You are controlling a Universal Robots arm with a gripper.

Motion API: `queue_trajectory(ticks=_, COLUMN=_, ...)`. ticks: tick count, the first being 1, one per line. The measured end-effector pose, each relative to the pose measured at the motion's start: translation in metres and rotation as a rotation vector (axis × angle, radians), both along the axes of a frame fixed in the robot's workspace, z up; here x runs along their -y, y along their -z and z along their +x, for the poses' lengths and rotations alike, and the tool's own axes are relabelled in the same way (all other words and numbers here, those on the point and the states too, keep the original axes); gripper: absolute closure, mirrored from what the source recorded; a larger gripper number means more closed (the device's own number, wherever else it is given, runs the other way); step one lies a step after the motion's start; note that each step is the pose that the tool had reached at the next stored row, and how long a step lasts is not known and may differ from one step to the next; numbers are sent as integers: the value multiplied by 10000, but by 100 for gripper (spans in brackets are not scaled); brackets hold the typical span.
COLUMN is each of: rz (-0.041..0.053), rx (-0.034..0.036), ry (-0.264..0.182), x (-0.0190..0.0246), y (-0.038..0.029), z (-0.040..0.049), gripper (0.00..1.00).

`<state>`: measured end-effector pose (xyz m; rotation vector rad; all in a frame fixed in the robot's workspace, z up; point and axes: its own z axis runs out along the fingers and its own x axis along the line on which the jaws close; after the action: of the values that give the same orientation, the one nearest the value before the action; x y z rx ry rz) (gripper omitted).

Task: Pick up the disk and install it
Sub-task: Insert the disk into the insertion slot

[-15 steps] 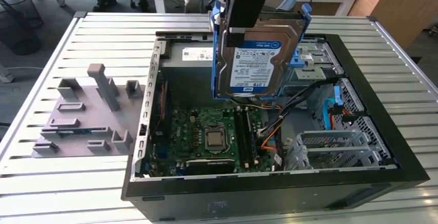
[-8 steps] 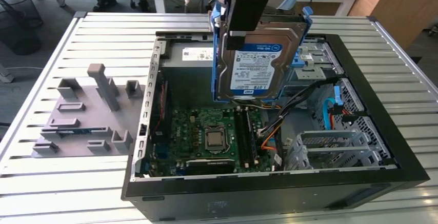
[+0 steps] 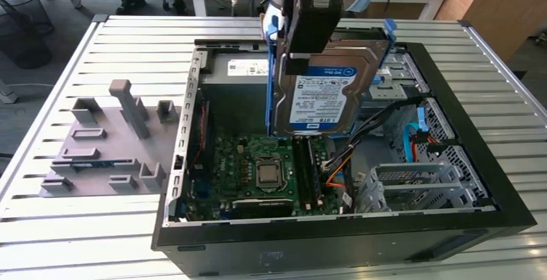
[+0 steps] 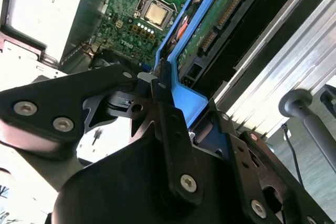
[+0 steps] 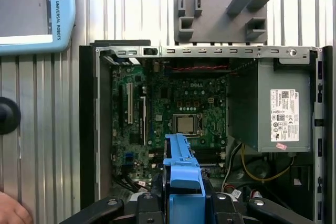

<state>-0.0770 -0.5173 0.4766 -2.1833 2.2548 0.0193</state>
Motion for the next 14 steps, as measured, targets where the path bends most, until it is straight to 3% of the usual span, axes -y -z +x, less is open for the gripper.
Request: queue_trajectory(ticks=14, rz=2, rx=1, ry=0, x=56, y=12, z=199, gripper=64)
